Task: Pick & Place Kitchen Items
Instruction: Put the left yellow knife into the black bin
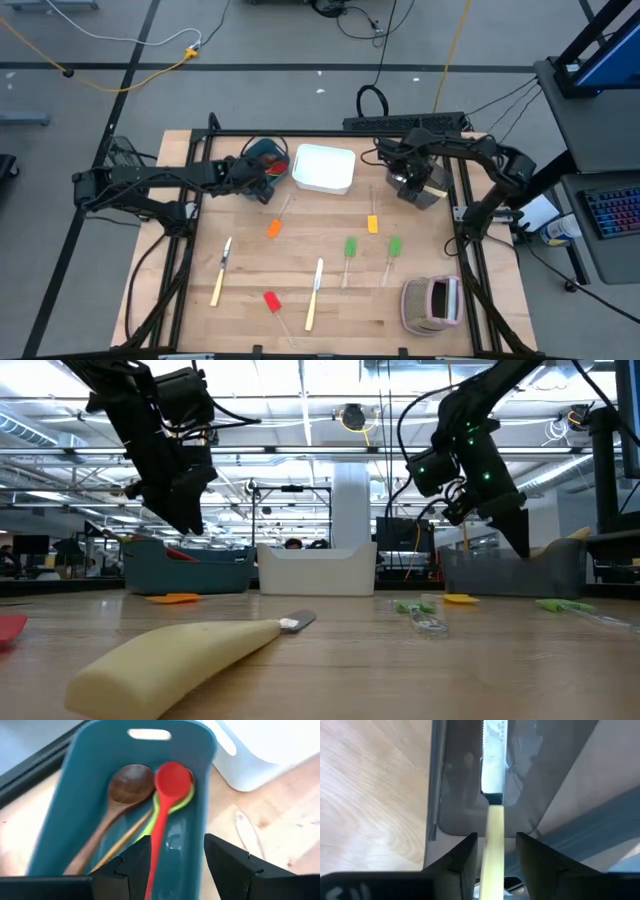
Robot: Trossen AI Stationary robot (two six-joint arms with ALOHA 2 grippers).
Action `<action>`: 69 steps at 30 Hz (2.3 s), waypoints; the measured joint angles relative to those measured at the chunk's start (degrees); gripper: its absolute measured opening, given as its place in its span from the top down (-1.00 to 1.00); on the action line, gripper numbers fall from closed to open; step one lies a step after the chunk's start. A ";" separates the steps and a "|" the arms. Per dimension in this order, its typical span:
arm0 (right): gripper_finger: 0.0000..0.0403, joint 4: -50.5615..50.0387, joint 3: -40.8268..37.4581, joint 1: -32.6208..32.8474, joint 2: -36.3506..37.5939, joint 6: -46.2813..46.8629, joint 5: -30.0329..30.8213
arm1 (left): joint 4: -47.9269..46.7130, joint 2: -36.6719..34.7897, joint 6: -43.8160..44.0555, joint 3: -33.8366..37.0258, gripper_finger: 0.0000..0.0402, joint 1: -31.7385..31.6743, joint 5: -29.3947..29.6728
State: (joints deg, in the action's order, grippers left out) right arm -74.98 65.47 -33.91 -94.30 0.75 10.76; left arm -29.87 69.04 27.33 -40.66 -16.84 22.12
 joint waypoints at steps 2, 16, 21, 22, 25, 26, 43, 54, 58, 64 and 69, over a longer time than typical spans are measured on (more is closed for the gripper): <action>0.33 0.02 0.00 0.04 1.34 0.02 0.03 | 0.04 0.02 -0.01 0.00 0.07 0.66 -1.12; 0.38 6.25 0.00 7.12 18.15 7.79 -0.30 | 0.13 0.02 9.03 0.00 0.07 9.65 -10.75; 0.40 15.35 0.00 12.26 22.87 8.98 -0.31 | -0.92 0.00 16.72 0.00 0.07 13.24 -17.41; 0.40 17.66 0.00 13.32 23.48 8.85 -0.32 | -1.71 0.01 18.24 0.00 0.07 13.96 -18.39; 0.40 24.61 0.00 16.40 24.44 7.65 -0.32 | -5.71 0.00 22.78 0.00 0.07 15.97 -19.91; 0.40 27.03 -0.08 17.39 24.50 6.96 -0.32 | -7.42 0.00 24.60 0.00 0.07 16.64 -20.43; 0.41 90.64 -25.56 28.60 24.41 -7.94 -0.57 | -25.32 0.02 51.34 0.00 0.07 37.62 -29.72; 0.41 107.34 -31.98 29.90 24.43 -7.93 -11.17 | -25.18 0.62 75.22 0.00 0.07 56.28 -27.89; 0.41 107.45 -31.98 29.90 24.43 -7.91 -12.36 | -24.41 2.38 79.51 0.00 0.07 59.94 -24.93; 0.41 107.47 -31.98 29.90 24.43 -7.48 -12.36 | -22.08 6.45 79.98 0.00 0.07 61.16 -23.66; 0.41 107.55 -31.98 29.90 24.43 -7.45 -12.39 | -21.53 10.16 79.91 0.00 0.07 61.22 -24.88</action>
State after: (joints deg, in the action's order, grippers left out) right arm 32.57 33.50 -4.01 -69.87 -6.70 -1.63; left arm -51.39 79.19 107.24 -40.66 44.38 -2.76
